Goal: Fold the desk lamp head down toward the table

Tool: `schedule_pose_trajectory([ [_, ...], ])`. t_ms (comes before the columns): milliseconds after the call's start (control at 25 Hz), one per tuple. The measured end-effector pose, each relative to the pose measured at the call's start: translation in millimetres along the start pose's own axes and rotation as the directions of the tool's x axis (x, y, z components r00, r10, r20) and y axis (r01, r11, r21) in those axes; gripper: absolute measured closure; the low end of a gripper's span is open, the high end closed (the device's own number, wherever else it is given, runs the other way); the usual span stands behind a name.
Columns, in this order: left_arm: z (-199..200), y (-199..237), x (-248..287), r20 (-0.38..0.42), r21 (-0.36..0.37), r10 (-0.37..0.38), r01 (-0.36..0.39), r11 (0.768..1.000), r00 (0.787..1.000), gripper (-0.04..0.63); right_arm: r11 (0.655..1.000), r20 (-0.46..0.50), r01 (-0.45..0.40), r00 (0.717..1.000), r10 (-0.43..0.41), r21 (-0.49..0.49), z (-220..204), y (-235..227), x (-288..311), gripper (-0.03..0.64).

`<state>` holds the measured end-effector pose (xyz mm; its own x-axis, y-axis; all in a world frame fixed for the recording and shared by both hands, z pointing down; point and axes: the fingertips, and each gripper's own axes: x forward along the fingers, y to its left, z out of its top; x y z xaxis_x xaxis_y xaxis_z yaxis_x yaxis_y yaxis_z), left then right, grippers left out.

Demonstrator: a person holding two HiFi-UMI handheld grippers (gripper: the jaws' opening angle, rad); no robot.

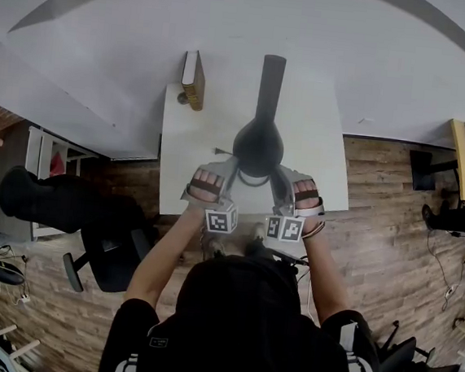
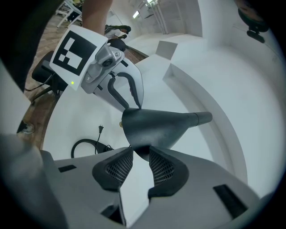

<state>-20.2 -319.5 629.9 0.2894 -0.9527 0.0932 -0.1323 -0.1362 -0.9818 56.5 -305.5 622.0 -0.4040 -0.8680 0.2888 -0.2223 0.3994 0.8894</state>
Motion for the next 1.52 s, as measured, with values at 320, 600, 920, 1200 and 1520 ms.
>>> schedule_pose_trajectory([
  [320,-3.5,1.0,-3.1,0.0,-0.117,-0.037,0.037,0.992,0.999,0.435,1.0,-0.013,-0.03,0.999,0.03,0.004,-1.8,4.8,-2.3,0.488],
  [600,-12.4,3.1,-34.9,0.005,-0.355,-0.115,0.11,0.928,0.993,0.403,0.95,0.028,-0.125,0.992,0.122,0.287,3.6,9.3,-27.4,0.494],
  [920,-27.1,78.0,-71.9,0.029,-0.84,-0.045,0.049,0.54,0.999,0.495,0.571,0.132,-0.13,0.991,0.039,0.81,30.9,-52.4,-55.4,0.551],
  [1200,-10.8,150.0,-92.2,0.124,-0.977,0.068,0.11,0.18,0.99,0.571,0.352,0.145,-0.103,0.985,-0.095,0.93,47.1,-112.3,-76.6,0.597],
  [1520,2.0,148.1,-116.0,0.156,-0.987,0.081,0.153,0.042,0.984,0.571,0.317,0.141,-0.089,0.98,-0.143,0.944,55.3,-110.6,-96.0,0.604],
])
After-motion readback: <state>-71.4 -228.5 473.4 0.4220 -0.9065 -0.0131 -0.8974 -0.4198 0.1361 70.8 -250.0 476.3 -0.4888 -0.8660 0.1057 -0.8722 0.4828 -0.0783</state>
